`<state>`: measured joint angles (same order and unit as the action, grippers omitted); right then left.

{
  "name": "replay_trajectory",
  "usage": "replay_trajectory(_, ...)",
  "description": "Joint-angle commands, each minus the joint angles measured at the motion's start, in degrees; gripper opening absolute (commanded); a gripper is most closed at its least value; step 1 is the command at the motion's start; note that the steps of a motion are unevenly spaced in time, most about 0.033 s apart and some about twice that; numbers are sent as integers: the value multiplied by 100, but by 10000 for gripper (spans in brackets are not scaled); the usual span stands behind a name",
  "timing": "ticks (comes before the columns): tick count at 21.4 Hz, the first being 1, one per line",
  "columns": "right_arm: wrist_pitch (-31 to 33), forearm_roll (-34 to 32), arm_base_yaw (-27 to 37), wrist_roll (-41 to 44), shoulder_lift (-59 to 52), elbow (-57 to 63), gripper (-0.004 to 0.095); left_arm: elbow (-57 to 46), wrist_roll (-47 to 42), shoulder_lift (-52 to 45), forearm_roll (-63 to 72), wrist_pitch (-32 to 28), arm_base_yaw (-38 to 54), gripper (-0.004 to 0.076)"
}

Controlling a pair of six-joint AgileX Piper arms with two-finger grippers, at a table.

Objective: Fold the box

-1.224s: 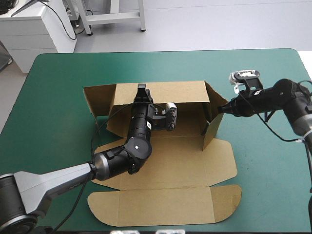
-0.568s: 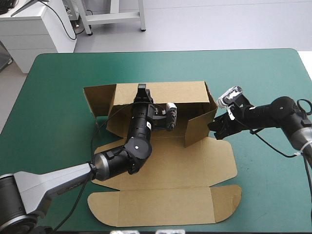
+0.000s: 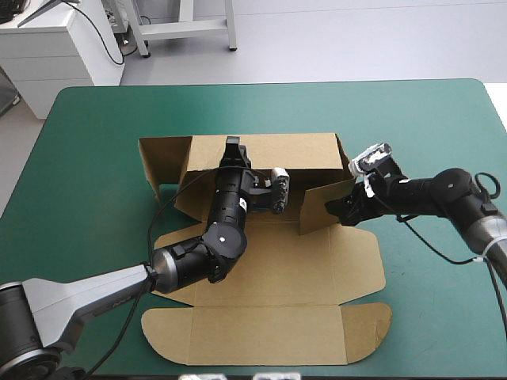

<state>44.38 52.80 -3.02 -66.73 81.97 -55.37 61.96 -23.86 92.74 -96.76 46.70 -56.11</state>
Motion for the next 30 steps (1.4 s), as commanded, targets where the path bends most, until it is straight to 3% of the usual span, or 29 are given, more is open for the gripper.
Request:
replay_trajectory(1,-1581,372,-567,191,-613,657,673,132,-60,-269,-503,161,-30,-8)
replay_trajectory(3,-3027,443,-1076,543,-899,1168,673,132,-60,-269,-503,161,-30,-8)
replay_trajectory(5,-3908,544,-1508,559,-978,1440,671,132,-60,-269,-503,161,-30,-8)
replay_trajectory(11,-5337,557,-2226,647,-757,1415,671,132,-60,-269,-503,150,-30,-8)
replay_trajectory(19,-5370,580,-2250,835,-211,636,654,132,-60,-269,-503,80,-30,-8)
replay_trajectory(21,-5262,609,-2250,835,-69,565,485,132,-60,-269,-503,80,-30,-8)
replay_trajectory(22,-5139,695,-2250,835,-46,565,270,132,-60,-269,-503,80,-30,-8)
replay_trajectory(23,-5109,695,-2250,835,-46,565,166,132,-60,-269,-503,80,-30,-8)
replay_trajectory(24,-5070,695,-2250,835,-46,565,-26,132,-60,-269,-503,80,-30,-8)
replay_trajectory(30,-4863,713,-2250,833,-78,565,-12,132,-14,-269,-516,51,-30,-8)
